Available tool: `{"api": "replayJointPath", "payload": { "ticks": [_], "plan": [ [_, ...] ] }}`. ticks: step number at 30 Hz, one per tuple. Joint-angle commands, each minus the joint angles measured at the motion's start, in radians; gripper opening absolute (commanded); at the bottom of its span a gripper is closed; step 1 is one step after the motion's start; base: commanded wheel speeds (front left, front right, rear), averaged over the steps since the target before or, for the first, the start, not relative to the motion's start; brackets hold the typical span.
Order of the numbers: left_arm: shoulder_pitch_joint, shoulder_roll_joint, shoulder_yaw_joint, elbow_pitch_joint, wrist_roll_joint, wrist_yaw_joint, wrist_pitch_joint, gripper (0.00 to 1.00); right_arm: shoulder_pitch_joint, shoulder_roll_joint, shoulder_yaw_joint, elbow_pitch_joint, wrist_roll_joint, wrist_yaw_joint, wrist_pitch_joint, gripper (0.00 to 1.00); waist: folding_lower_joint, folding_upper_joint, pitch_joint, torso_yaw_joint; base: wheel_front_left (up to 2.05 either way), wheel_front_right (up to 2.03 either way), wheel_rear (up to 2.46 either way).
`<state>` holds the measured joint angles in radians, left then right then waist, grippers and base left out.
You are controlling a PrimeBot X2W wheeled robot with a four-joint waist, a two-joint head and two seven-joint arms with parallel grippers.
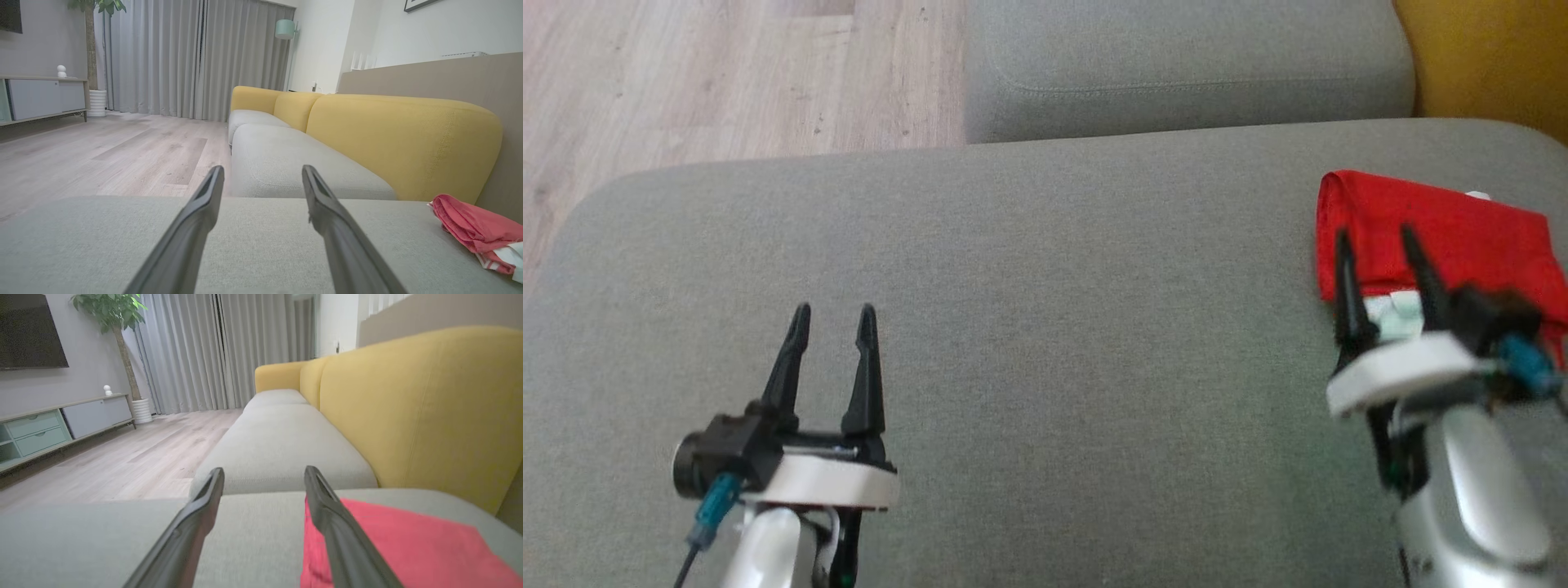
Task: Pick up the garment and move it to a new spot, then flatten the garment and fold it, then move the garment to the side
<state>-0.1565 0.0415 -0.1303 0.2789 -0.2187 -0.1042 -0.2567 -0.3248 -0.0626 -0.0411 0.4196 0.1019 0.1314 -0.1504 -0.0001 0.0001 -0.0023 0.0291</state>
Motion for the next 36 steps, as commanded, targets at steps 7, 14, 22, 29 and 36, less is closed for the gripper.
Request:
{"api": "replayJointPath", "payload": {
  "ticks": [7, 14, 22, 29, 36],
  "plan": [
    [0.019, 0.009, 0.038, -0.063, 0.011, 0.018, -0.005, 1.0, 0.106, 0.012, 0.099, -0.005, 0.12, -0.001, -0.059, 1.0, 0.0001, -0.0001, -0.009, -0.001, 0.0, 0.0, 0.0],
    [0.039, 0.009, 0.044, -0.069, 0.007, 0.031, -0.005, 1.0, 0.119, 0.012, 0.124, 0.022, 0.138, -0.001, -0.087, 1.0, 0.0001, -0.0001, -0.01, -0.005, 0.0, 0.0, 0.0],
    [0.032, 0.009, 0.044, -0.048, -0.022, 0.045, -0.005, 1.0, 0.106, 0.012, 0.125, 0.024, 0.133, -0.001, -0.096, 1.0, 0.0001, -0.0001, -0.007, -0.002, 0.0, 0.0, 0.0],
    [0.032, 0.009, 0.051, -0.037, -0.052, 0.047, -0.005, 1.0, 0.106, 0.012, 0.13, 0.025, 0.133, -0.001, -0.1, 1.0, 0.0001, -0.0001, -0.008, -0.003, 0.0, 0.0, 0.0],
    [0.035, 0.009, 0.069, -0.07, -0.076, 0.047, -0.005, 1.0, 0.104, 0.012, 0.138, 0.022, 0.134, -0.001, -0.101, 1.0, 0.0001, -0.0001, -0.004, -0.008, 0.0, 0.0, 0.0]
  ]
}}
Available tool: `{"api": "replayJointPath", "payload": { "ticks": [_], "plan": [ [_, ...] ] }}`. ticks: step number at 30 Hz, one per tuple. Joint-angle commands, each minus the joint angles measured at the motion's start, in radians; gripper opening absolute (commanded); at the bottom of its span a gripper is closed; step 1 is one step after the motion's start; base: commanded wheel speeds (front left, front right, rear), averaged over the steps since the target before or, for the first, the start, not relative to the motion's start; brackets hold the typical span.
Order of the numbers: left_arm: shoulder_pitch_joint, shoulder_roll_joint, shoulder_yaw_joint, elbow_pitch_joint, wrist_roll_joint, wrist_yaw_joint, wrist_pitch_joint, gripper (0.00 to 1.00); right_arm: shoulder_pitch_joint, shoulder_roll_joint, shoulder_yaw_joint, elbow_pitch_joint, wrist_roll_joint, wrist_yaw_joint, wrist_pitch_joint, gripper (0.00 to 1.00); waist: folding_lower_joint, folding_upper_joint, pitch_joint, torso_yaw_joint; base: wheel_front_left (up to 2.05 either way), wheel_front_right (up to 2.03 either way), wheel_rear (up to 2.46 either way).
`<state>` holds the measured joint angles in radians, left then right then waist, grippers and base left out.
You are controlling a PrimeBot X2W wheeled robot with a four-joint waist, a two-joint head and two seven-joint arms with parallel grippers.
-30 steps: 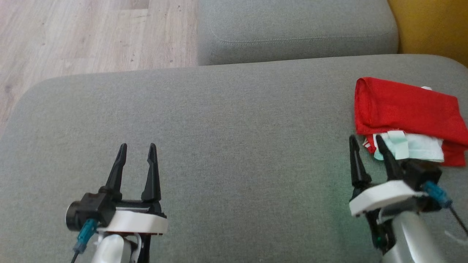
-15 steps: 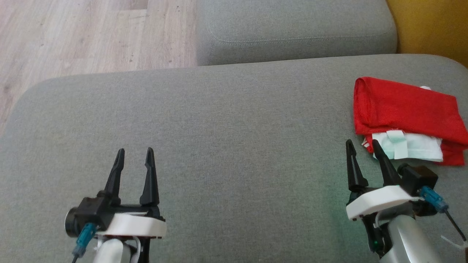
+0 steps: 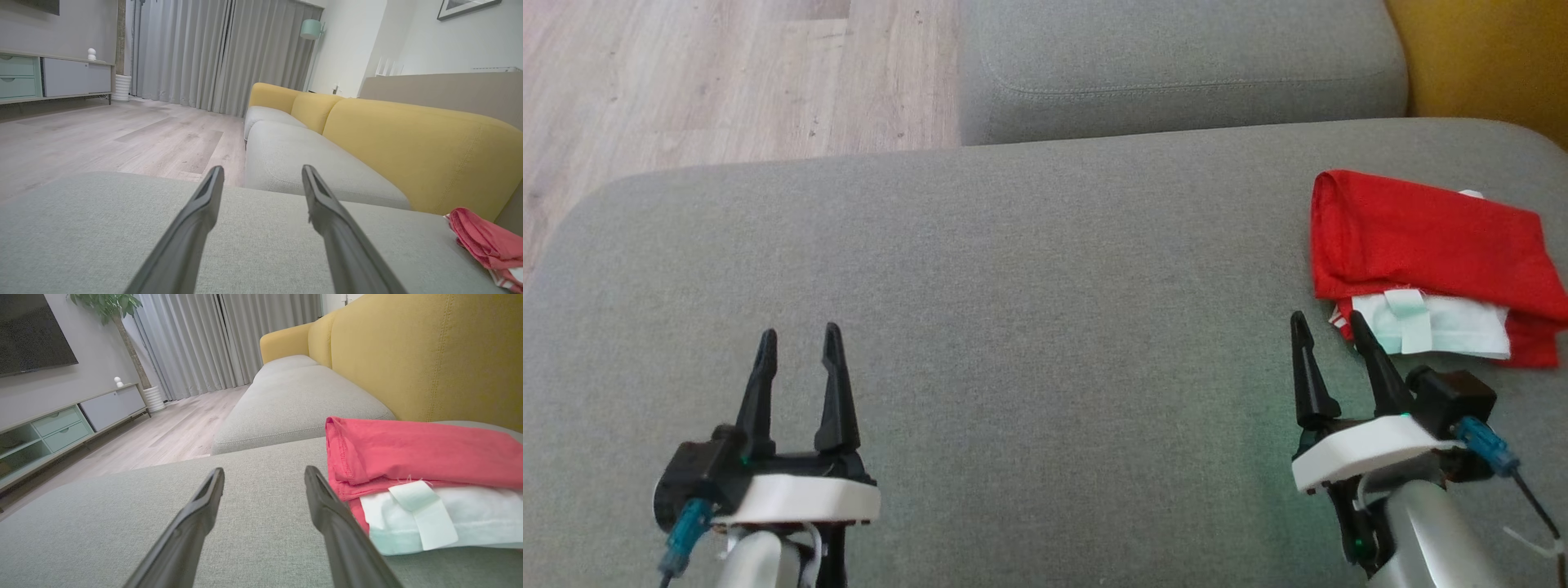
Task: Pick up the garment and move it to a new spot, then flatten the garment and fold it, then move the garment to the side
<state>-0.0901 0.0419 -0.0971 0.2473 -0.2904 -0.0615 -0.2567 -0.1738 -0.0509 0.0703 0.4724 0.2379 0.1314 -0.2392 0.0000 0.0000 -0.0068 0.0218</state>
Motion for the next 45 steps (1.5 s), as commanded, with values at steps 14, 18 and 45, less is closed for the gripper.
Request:
{"api": "replayJointPath", "payload": {
  "ticks": [14, 18, 45],
  "plan": [
    [0.021, -0.001, 0.004, 0.031, -0.045, 0.01, 0.001, 0.0, 0.018, 0.001, 0.002, 0.035, 0.002, 0.0, 0.002, 0.0, 0.0, 0.0, 0.005, -0.008, 0.0, 0.0, 0.0],
    [0.017, -0.001, 0.013, 0.034, -0.086, 0.007, 0.015, 0.0, 0.016, 0.001, -0.006, 0.03, 0.045, 0.0, 0.016, 0.0, 0.0, 0.0, 0.005, -0.009, 0.0, 0.0, 0.0],
    [0.011, 0.001, 0.055, 0.023, -0.362, -0.01, 0.093, 0.0, 0.03, 0.001, -0.044, -0.031, 0.343, 0.0, 0.089, 0.0, 0.0, 0.0, 0.006, -0.012, 0.0, 0.0, 0.0]
  ]
}}
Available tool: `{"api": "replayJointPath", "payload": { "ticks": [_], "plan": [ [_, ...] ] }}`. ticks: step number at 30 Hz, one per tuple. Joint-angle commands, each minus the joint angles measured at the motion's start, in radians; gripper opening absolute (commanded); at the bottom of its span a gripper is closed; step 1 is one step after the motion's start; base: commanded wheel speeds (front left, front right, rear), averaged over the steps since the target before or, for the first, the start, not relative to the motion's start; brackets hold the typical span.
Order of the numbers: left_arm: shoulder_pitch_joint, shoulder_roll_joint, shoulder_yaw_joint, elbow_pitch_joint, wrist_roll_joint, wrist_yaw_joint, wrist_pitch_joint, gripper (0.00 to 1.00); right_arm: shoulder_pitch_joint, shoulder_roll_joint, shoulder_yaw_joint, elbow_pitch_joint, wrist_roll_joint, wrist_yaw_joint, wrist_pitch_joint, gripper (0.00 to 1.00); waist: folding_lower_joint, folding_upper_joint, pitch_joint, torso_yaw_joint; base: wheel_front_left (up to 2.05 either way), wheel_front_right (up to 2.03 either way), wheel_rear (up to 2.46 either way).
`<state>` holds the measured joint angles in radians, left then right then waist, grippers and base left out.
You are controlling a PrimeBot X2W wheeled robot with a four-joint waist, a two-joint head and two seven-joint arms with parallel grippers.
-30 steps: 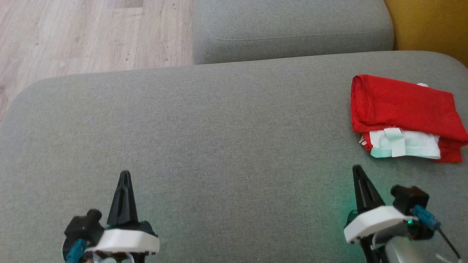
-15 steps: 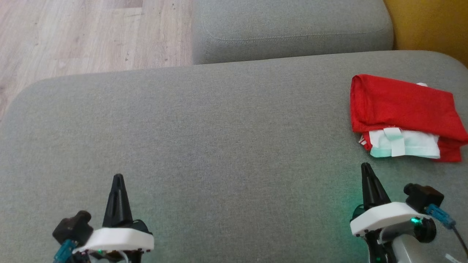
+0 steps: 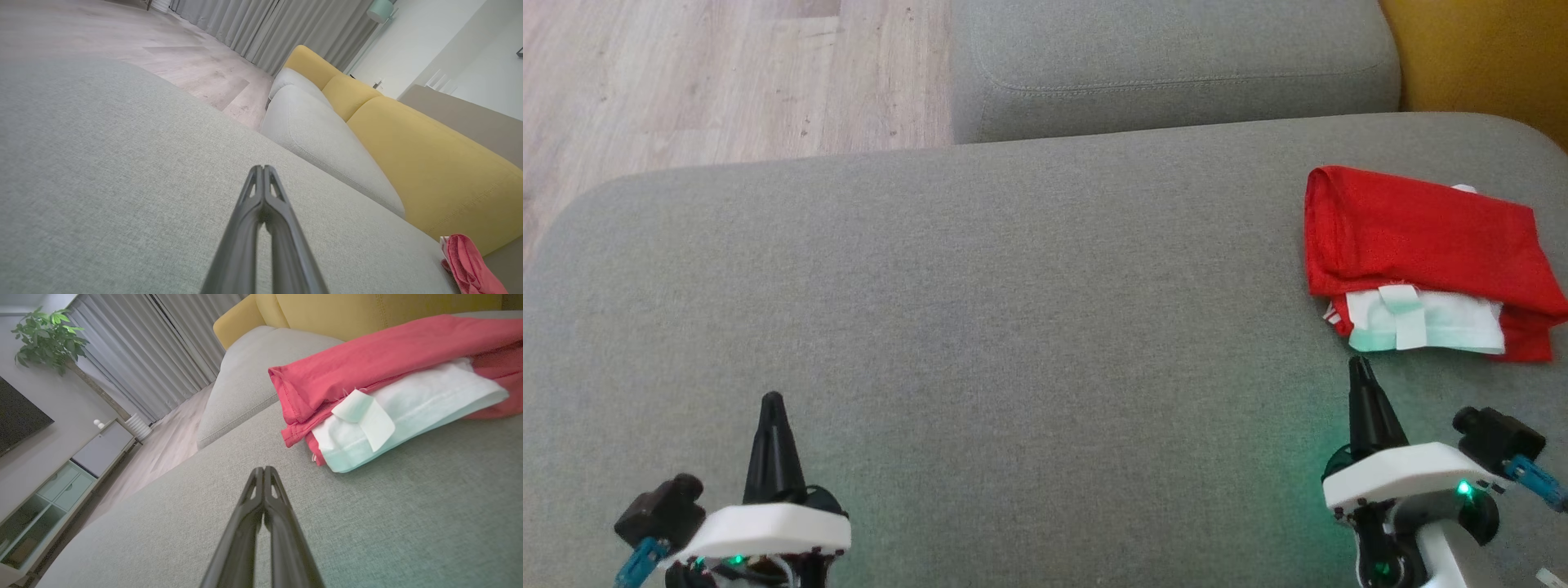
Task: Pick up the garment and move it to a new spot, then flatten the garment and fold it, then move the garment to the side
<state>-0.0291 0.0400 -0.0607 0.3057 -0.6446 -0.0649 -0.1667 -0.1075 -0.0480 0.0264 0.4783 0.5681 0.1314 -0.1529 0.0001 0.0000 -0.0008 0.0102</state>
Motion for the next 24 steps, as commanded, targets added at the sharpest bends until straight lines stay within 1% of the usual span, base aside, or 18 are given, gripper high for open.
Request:
{"api": "replayJointPath", "payload": {
  "ticks": [1, 24],
  "plan": [
    [-0.05, 0.003, 0.02, -0.035, -0.018, -0.007, 0.006, 0.0, -0.036, -0.002, -0.002, -0.039, 0.023, 0.0, 0.006, 0.0, 0.0, 0.0, 0.0, 0.0, 0.0, 0.0, 0.0],
    [-0.057, 0.005, 0.058, -0.042, -0.252, -0.022, 0.074, 0.0, -0.027, -0.002, -0.036, -0.087, 0.275, 0.0, 0.07, 0.0, 0.0, 0.0, 0.001, -0.003, 0.0, 0.0, 0.0]
  ]
}}
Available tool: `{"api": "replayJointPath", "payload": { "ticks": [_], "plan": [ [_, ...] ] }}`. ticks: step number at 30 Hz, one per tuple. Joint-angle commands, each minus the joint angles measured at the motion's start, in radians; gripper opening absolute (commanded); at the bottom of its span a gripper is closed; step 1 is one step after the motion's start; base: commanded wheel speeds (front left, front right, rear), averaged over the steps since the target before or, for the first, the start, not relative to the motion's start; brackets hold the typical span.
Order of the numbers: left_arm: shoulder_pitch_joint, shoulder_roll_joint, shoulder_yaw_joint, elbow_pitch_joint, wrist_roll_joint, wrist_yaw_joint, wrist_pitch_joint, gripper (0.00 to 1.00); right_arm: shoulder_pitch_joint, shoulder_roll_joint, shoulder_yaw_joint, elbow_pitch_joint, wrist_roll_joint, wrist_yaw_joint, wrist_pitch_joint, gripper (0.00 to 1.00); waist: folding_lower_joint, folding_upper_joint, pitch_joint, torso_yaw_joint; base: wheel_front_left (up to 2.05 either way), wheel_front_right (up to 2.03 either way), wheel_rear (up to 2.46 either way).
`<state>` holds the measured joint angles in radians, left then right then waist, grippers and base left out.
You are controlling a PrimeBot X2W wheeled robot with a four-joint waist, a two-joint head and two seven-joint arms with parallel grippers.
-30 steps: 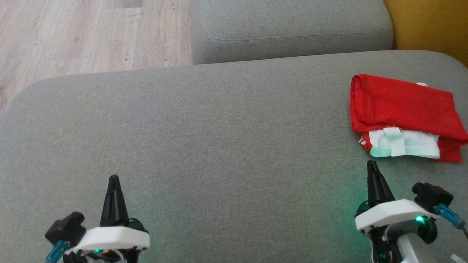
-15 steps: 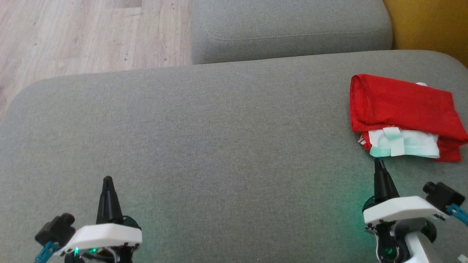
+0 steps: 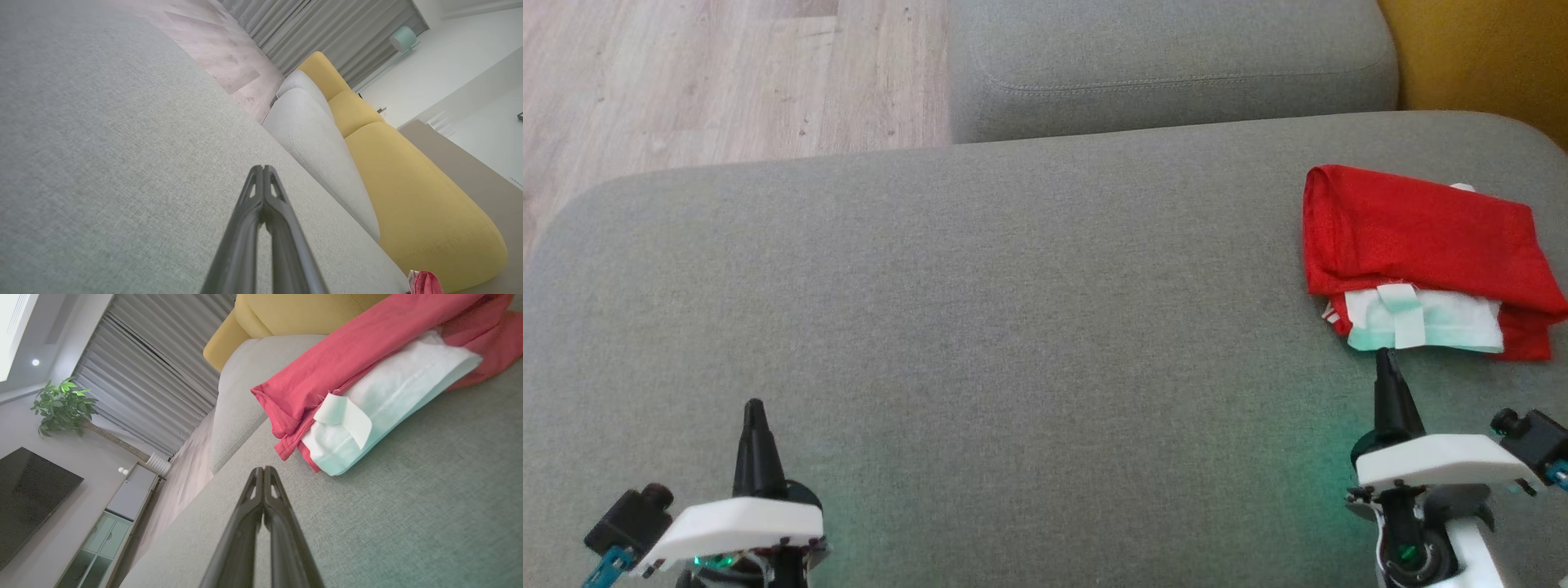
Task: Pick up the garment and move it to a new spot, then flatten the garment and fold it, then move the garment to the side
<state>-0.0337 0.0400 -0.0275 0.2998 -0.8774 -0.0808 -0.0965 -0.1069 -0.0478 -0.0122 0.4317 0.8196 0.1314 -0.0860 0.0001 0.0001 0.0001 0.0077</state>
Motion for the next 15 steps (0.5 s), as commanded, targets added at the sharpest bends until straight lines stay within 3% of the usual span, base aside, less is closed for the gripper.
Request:
{"api": "replayJointPath", "payload": {
  "ticks": [1, 15],
  "plan": [
    [-0.053, 0.005, 0.027, -0.036, -0.03, -0.006, 0.007, 0.0, -0.027, -0.002, 0.001, -0.043, 0.035, 0.0, 0.006, 0.0, 0.0, -0.0001, 0.0, 0.0, 0.0, 0.0, 0.0],
    [-0.057, 0.006, 0.05, -0.04, -0.172, -0.015, 0.048, 0.0, -0.022, -0.002, -0.02, -0.072, 0.188, 0.0, 0.046, 0.0, -0.0001, -0.0001, 0.001, -0.002, 0.0, 0.0, 0.0]
  ]
}}
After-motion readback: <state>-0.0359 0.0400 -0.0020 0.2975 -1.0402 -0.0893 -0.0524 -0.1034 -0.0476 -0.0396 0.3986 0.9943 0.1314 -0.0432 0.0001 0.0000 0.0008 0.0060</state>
